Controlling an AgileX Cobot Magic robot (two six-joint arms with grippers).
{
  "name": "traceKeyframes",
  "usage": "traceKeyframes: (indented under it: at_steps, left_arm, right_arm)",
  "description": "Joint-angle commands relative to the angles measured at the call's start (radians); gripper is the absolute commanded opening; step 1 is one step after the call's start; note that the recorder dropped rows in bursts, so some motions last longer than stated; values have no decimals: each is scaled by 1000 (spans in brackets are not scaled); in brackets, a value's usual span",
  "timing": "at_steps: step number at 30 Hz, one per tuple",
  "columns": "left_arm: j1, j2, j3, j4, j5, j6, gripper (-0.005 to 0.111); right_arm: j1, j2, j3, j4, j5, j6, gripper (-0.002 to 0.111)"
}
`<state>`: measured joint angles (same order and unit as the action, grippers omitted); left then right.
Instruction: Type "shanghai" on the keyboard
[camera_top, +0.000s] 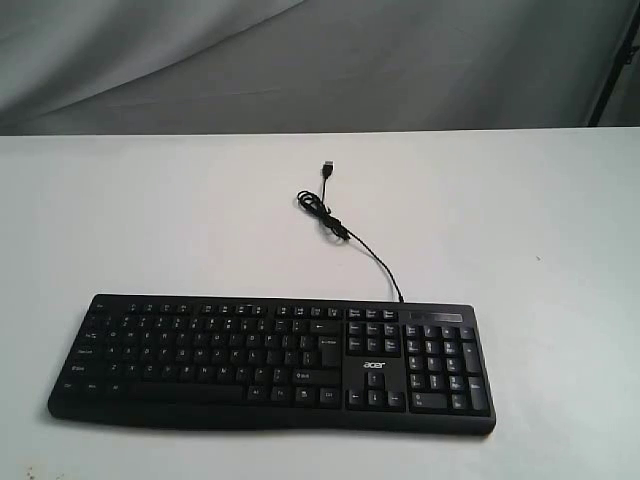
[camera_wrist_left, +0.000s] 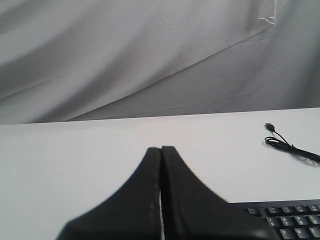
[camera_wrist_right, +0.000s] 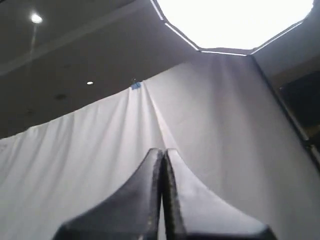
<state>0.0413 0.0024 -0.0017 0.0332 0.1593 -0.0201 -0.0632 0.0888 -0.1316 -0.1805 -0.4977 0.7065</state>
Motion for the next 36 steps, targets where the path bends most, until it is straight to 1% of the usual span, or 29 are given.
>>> traceKeyframes:
  at_steps: [1,2,3,4,5,6,7,9,11,13,15,17,19,21,22,23,24,25,26,28,31,33,34,36]
  left_arm:
    - [-6,-2,2,0,-6,-3,0]
    - [-6,-2,2,0,-6,-3,0]
    - [-6,-2,2,0,-6,-3,0]
    - [-6,-2,2,0,-6,-3,0]
    - [-6,-2,2,0,-6,-3,0]
    - [-6,-2,2,0,-6,-3,0]
    - [-6,-2,2,0,-6,-3,0]
    - [-6,-2,2,0,-6,-3,0]
    - [-6,-2,2,0,-6,-3,0]
    - [-6,-2,2,0,-6,-3,0]
    - [-6,-2,2,0,-6,-3,0]
    - [-6,-2,2,0,-6,-3,0]
    - [-6,-2,2,0,-6,-3,0]
    - [-6,-2,2,0,-6,-3,0]
    - [-6,-2,2,0,-6,-3,0]
    - [-6,-2,2,0,-6,-3,0]
    - [-6,-2,2,0,-6,-3,0]
    - [-6,-2,2,0,-6,-3,0]
    - [-6,-2,2,0,-6,-3,0]
    - [-6,-2,2,0,-6,-3,0]
    - [-6,-2,2,0,-6,-3,0]
    - [-6,-2,2,0,-6,-3,0]
    - [-6,-2,2,0,-6,-3,0]
    - [-6,-2,2,0,-6,-3,0]
  right_arm:
    - [-6,328,-265,-266,-67,131,0]
    - [-6,461,-397,-399,-54,120,0]
    - [-6,535,-464,-487,-34,120,0]
    - [-6,662,-581,-655,41,166,0]
    - [-6,729,-643,-744,90,209,0]
    - [-6,862,-741,-915,172,272,0]
    - [-6,952,-820,-1020,229,277,0]
    - [-5,1098,-915,-1238,313,325,0]
    - [-5,1190,-959,-1332,389,421,0]
    - [-5,1273,-963,-1346,454,434,0]
    - [-5,1334,-963,-1324,467,459,0]
    - [-5,1392,-963,-1263,430,496,0]
    - [-5,1443,-963,-1276,350,515,0]
    - [20,1490,-965,-1368,261,583,0]
    - [36,1506,-972,-1422,256,619,0]
    - [59,1526,-981,-1517,256,694,0]
    - [82,1542,-996,-1564,264,775,0]
    - [100,1554,-1003,-1564,276,785,0]
    - [123,1556,-1012,-1564,308,766,0]
    - [172,1552,-1028,-1564,441,750,0]
    - [258,1529,-1033,-1564,706,645,0]
    - [323,1521,-1037,-1564,874,483,0]
    - [351,1521,-1050,-1513,957,372,0]
    - [408,1537,-1114,-1325,1117,137,0]
